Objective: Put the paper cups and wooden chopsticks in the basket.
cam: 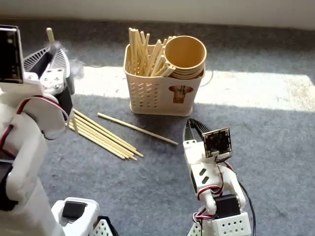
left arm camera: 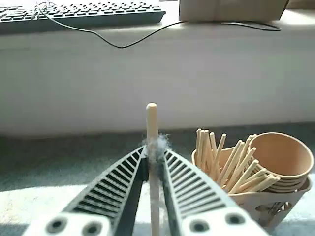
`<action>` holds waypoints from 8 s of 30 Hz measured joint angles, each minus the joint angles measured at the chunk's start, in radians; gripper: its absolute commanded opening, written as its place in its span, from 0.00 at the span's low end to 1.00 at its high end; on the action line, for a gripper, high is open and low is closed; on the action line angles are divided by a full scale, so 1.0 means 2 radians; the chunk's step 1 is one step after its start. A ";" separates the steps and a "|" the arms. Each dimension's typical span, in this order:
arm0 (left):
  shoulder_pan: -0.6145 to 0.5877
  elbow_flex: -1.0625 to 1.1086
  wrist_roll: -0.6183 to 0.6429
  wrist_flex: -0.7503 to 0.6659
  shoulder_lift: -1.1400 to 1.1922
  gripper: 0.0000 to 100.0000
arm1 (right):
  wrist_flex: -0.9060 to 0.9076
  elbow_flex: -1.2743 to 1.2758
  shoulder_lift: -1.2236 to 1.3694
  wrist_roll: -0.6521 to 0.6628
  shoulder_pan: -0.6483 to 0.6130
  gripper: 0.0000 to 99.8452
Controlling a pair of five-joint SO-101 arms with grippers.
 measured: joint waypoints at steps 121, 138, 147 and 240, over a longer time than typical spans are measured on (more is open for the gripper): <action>0.036 0.518 -0.493 -0.044 0.140 0.15 | 0.000 0.000 0.000 0.000 0.013 0.00; 0.041 0.517 -0.556 -0.117 0.271 0.15 | 0.000 0.000 0.000 0.000 0.032 0.00; 0.044 0.506 -0.556 -0.152 0.340 0.14 | 0.000 0.000 0.000 0.000 0.032 0.00; 0.061 0.282 0.040 -0.415 -0.073 0.01 | 0.000 0.000 0.000 0.000 0.032 0.00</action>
